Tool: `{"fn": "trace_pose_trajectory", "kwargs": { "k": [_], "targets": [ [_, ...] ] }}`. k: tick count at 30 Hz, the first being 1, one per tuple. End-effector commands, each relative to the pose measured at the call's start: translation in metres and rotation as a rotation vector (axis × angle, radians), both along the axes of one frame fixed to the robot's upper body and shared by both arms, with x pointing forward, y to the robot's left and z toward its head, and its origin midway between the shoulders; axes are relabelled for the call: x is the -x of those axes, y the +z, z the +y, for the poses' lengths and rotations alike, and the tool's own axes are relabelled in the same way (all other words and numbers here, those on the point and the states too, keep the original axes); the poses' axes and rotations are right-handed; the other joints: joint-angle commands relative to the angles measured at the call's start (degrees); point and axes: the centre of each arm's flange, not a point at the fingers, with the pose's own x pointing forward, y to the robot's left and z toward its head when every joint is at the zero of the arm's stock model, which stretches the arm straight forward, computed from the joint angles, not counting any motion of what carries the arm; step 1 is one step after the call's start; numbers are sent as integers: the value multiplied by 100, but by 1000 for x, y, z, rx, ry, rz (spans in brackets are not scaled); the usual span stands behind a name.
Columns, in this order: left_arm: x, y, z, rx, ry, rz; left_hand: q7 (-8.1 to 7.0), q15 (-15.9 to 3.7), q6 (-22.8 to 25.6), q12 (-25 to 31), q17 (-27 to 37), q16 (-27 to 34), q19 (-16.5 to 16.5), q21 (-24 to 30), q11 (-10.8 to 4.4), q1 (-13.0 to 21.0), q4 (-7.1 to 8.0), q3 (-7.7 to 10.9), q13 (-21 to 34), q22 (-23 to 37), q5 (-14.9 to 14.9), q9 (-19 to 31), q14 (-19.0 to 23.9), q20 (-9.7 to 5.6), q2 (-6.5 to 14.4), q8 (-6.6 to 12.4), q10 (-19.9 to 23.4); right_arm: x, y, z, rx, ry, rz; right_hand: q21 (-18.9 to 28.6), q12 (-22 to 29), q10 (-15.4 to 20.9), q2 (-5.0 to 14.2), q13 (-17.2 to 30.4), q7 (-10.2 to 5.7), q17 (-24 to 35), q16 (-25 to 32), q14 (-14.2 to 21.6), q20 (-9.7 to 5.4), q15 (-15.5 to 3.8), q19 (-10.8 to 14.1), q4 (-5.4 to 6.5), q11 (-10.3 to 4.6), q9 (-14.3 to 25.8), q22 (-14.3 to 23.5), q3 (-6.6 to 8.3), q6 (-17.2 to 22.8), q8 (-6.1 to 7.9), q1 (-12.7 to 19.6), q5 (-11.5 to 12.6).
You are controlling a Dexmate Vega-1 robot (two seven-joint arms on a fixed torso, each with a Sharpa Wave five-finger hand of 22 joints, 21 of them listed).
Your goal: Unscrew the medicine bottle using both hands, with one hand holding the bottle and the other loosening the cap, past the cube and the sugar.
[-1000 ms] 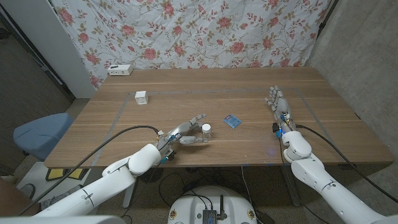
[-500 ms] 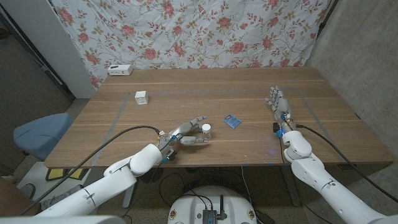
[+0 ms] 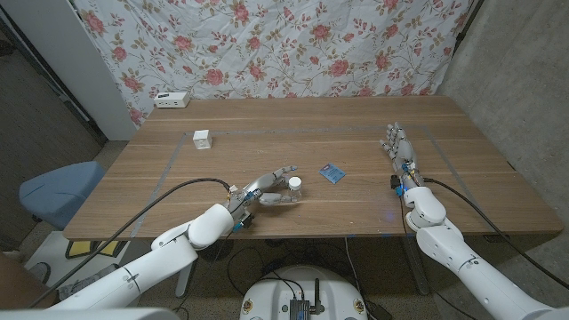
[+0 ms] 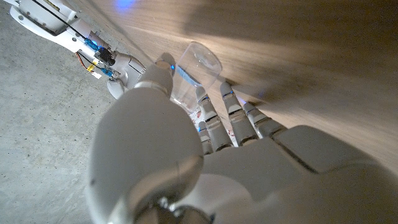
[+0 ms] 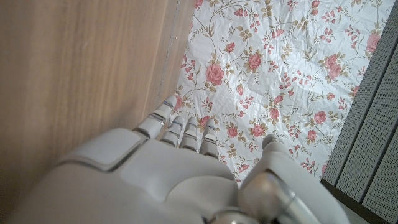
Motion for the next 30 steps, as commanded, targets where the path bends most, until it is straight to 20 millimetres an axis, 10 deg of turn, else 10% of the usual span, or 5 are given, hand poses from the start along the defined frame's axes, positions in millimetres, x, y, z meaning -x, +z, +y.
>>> {"fn": "trace_pose_trajectory", "kwargs": {
  "k": [1,30],
  "targets": [
    [-2,2,-3,3,2,-6,40,-976,161,53,13,41,110,21,14,138,13,-45,18,2,-27,6,166,-675,24,19,184,1,1,-4,-9,-6,0,15,23,44,-4,17,-11,7,31,51,-150,-51,56,-43,5,7,10,2,37,0,-24,55],
    [3,7,1,15,41,-26,615,-983,685,4,23,68,360,2,44,329,59,-215,22,1,-174,8,824,-907,119,0,787,1,0,-4,-10,-13,2,13,21,51,0,18,-11,9,30,58,-155,-53,63,-39,5,7,10,-7,39,-3,-40,62]
  ]
}}
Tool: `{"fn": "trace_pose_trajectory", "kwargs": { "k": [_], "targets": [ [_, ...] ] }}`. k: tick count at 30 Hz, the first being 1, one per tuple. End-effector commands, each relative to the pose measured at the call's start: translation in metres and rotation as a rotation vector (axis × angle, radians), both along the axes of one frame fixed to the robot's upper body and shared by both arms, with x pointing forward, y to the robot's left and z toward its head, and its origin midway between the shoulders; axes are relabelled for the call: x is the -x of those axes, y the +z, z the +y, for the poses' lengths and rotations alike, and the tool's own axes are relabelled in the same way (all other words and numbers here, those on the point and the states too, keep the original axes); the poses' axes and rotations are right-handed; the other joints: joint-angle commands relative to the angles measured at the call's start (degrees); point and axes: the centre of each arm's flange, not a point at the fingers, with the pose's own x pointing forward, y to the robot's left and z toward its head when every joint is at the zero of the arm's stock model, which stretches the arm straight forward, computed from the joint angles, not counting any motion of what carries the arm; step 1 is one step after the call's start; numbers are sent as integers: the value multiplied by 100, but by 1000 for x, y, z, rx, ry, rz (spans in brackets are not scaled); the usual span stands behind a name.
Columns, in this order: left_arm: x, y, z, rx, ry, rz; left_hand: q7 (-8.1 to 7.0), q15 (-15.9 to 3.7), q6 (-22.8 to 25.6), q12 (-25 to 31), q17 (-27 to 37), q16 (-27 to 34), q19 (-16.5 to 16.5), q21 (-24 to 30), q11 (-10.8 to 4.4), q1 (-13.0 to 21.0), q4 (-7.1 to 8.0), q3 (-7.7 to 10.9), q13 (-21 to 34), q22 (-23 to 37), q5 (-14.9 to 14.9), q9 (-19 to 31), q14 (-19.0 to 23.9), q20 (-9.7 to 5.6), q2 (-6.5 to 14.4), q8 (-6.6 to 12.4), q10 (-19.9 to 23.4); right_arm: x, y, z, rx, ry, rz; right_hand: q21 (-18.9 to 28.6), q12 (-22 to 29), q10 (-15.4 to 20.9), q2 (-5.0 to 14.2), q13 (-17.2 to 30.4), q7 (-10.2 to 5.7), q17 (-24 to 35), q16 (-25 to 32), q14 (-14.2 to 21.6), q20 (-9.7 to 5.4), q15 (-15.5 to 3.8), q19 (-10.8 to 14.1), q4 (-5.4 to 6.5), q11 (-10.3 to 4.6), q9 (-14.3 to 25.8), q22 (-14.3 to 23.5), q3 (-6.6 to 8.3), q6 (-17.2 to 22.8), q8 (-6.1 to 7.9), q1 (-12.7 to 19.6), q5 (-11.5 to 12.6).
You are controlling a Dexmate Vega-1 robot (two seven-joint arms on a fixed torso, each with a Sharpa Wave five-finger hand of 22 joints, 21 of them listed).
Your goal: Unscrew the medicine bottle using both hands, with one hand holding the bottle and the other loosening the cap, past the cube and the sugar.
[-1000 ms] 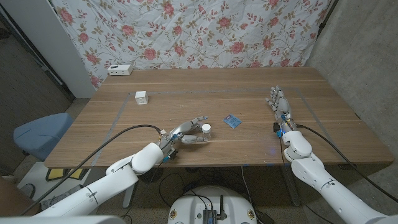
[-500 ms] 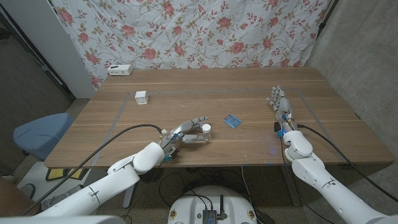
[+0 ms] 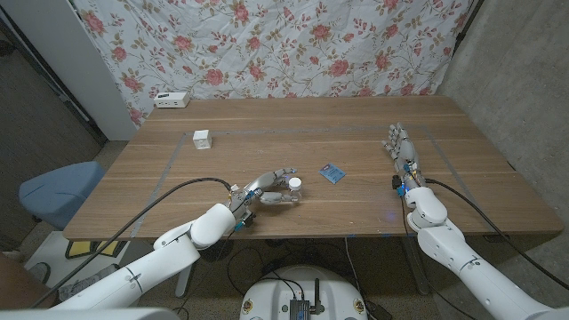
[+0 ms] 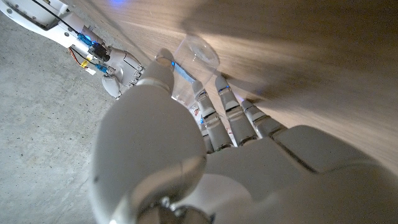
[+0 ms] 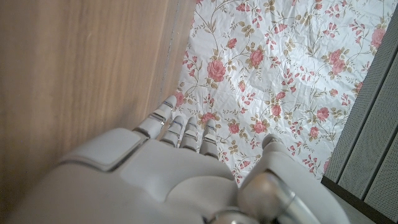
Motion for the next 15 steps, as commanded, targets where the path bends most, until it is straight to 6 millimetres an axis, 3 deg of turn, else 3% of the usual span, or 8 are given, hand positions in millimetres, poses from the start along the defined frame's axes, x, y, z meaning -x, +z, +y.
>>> {"fn": "trace_pose_trajectory", "kwargs": {
  "k": [1,15],
  "targets": [
    [3,6,1,-2,16,-27,43,-911,26,4,17,20,67,3,2,69,4,-36,6,17,-9,8,83,-916,-10,-2,74,0,1,0,4,-1,-4,13,20,51,0,18,-12,9,30,26,-156,-62,62,-39,2,8,11,-7,39,-3,-41,17],
    [4,17,0,10,33,-60,87,-920,56,-20,17,21,96,-3,-16,91,14,-63,9,19,-26,9,187,-931,25,-25,131,-3,7,1,25,6,-3,12,19,51,3,18,-6,10,31,32,-163,-64,65,-37,8,8,11,-11,40,-3,-49,21]
  ]
}}
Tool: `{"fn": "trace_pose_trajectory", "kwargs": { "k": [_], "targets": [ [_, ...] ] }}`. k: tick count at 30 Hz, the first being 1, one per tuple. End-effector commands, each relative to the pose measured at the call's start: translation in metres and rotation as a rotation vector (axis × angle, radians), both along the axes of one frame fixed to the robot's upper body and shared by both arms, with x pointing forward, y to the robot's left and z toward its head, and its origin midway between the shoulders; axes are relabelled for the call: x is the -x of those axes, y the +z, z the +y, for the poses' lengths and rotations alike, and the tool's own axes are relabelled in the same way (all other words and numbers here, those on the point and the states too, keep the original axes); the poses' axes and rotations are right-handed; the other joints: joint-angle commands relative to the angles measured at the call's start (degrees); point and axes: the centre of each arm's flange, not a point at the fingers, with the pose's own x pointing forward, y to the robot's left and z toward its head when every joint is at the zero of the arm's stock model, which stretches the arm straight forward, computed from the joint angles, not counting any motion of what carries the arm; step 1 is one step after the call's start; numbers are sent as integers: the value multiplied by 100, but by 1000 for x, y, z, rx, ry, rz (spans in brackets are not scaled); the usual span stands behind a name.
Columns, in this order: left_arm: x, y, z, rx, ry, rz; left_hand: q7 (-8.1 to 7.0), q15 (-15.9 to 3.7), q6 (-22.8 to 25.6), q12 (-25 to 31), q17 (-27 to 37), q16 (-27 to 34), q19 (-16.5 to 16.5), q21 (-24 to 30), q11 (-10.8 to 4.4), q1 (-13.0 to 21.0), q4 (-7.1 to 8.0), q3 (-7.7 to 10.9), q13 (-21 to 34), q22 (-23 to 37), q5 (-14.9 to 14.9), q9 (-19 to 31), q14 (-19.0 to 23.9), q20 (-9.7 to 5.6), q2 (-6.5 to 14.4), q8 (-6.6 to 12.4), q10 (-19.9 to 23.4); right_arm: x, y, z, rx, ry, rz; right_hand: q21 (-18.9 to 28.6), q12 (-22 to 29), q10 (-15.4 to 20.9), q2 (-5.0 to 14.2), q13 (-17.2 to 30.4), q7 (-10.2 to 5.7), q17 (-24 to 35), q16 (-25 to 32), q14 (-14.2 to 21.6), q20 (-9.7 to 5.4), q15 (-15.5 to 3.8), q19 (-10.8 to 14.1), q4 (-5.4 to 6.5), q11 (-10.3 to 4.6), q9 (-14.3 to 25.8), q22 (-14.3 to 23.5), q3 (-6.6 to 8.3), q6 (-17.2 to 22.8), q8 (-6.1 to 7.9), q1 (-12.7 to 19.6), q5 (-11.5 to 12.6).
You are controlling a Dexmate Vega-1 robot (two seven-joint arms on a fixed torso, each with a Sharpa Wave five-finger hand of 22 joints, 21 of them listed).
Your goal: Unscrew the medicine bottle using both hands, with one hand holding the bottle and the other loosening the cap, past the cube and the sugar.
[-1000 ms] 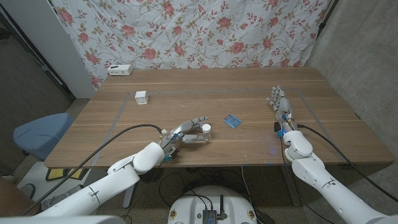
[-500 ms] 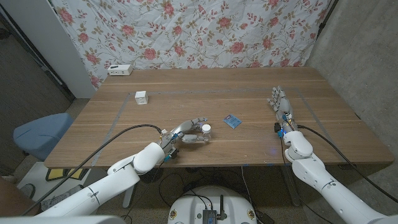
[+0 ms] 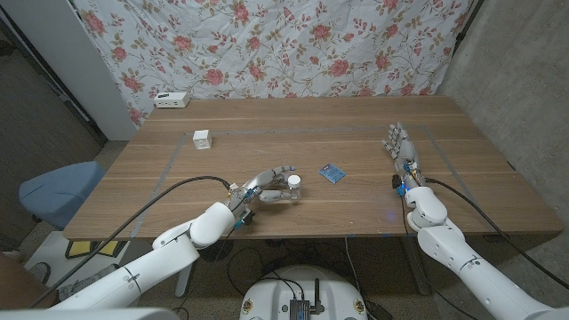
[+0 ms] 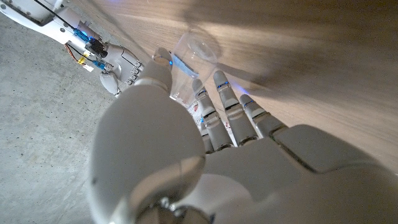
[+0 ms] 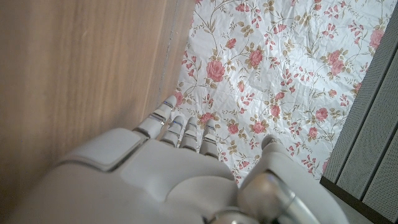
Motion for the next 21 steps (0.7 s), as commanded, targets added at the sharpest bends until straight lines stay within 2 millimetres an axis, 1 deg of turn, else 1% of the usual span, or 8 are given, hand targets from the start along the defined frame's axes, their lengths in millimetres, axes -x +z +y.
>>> {"fn": "trace_pose_trajectory", "kwargs": {
  "k": [1,9,12,16,21],
  "targets": [
    [0,9,-1,6,15,-28,50,-896,19,-23,14,23,52,-7,19,66,1,-50,11,6,5,9,57,-904,8,-28,60,-3,5,1,21,7,4,13,19,51,-18,18,-1,10,30,30,-163,-66,66,-37,7,8,11,-11,41,-3,22,21],
    [-3,14,-4,17,27,-39,38,-899,13,-38,9,9,69,-9,24,81,1,-66,15,7,-8,10,85,-908,17,-45,79,-5,10,2,50,21,20,11,16,46,-16,18,-5,9,31,36,-162,-67,64,-37,-10,8,11,-12,41,-4,20,23],
    [-5,17,-5,26,38,-46,33,-900,15,-44,8,6,72,-10,21,87,1,-70,16,8,-11,10,97,-906,23,-48,83,-6,12,3,59,26,25,11,17,49,-16,18,-5,9,29,34,-164,-67,63,-37,8,8,11,-12,39,-5,20,24],
    [-10,23,-7,30,50,-58,32,-899,13,-46,7,1,85,-8,18,94,2,-76,17,8,-16,10,112,-900,31,-54,104,-8,15,3,65,32,31,11,16,47,-16,18,-3,9,29,35,-164,-68,64,-38,-17,8,11,-12,39,-5,20,25],
    [-16,29,-12,47,54,-76,31,-902,24,-49,8,0,106,-5,32,104,6,-76,19,8,-19,10,139,-884,55,-56,126,-10,18,3,69,41,35,11,18,54,-14,18,-5,9,28,34,-169,-67,66,-39,4,8,10,-13,39,-5,20,27]
  ]
}}
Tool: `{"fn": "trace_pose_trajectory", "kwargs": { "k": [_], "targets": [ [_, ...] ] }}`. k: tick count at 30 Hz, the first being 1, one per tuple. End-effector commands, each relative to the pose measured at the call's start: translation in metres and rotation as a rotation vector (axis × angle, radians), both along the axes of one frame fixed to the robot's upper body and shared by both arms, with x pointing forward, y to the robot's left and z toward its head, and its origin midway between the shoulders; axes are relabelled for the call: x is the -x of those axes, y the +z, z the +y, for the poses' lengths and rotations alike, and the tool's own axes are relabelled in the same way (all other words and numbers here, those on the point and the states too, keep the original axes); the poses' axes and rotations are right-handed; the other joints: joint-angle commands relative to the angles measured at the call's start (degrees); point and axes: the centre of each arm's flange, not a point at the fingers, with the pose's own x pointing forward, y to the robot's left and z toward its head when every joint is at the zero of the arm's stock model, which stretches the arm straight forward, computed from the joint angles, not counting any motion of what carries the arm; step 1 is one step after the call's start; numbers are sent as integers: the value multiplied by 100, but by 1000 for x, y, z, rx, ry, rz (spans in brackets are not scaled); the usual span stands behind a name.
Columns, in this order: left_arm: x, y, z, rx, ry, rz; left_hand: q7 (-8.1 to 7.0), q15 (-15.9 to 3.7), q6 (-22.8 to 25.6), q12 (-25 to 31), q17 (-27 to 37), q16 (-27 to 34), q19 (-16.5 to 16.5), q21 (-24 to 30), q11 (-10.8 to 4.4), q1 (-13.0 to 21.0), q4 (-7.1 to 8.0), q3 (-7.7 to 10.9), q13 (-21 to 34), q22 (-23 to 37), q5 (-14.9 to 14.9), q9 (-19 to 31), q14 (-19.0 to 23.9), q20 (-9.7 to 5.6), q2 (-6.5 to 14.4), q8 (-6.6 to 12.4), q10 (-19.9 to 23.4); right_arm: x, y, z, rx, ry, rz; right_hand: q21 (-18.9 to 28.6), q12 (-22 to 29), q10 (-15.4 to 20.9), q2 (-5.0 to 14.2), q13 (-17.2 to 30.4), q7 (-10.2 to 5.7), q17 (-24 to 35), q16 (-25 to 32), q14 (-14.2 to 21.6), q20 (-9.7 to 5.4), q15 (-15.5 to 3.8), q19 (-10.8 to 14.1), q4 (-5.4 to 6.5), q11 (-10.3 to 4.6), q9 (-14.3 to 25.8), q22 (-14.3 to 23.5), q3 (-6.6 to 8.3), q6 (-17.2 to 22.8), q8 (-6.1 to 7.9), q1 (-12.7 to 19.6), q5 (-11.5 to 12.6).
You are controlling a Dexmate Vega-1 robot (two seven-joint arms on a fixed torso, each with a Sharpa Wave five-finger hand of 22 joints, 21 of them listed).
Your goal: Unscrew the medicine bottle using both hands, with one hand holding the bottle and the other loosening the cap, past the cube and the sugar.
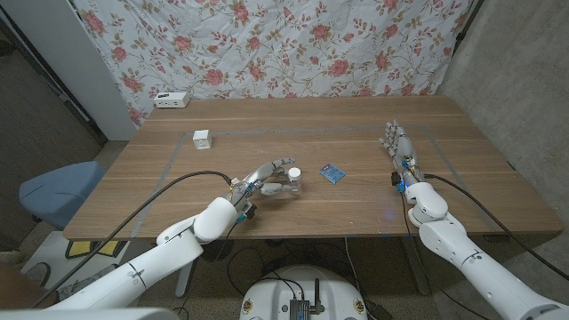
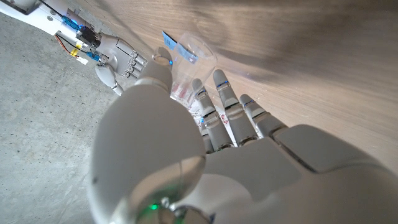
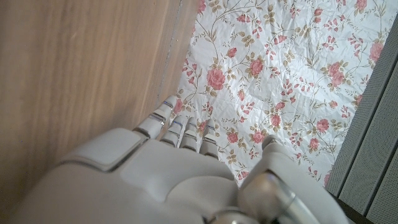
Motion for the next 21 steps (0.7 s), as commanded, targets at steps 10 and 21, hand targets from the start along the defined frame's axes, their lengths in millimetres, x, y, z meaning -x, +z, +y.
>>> {"fn": "trace_pose_trajectory", "kwargs": {
  "k": [10,21],
  "targets": [
    [-26,19,-21,36,4,-45,27,-868,51,3,4,-7,105,3,24,88,23,-20,25,5,-29,11,166,-858,93,-11,185,-3,24,-2,55,27,9,9,12,41,-11,18,4,9,26,32,-178,-68,64,-14,15,8,10,12,34,-7,17,29],
    [-44,29,-32,61,7,-68,15,-859,38,-3,-12,-46,203,17,25,68,34,-10,27,3,-37,11,216,-862,110,-26,257,-5,39,-3,107,29,17,18,16,50,-6,18,20,7,27,41,-194,-66,94,-19,29,8,10,15,23,-11,23,32]
  ]
}}
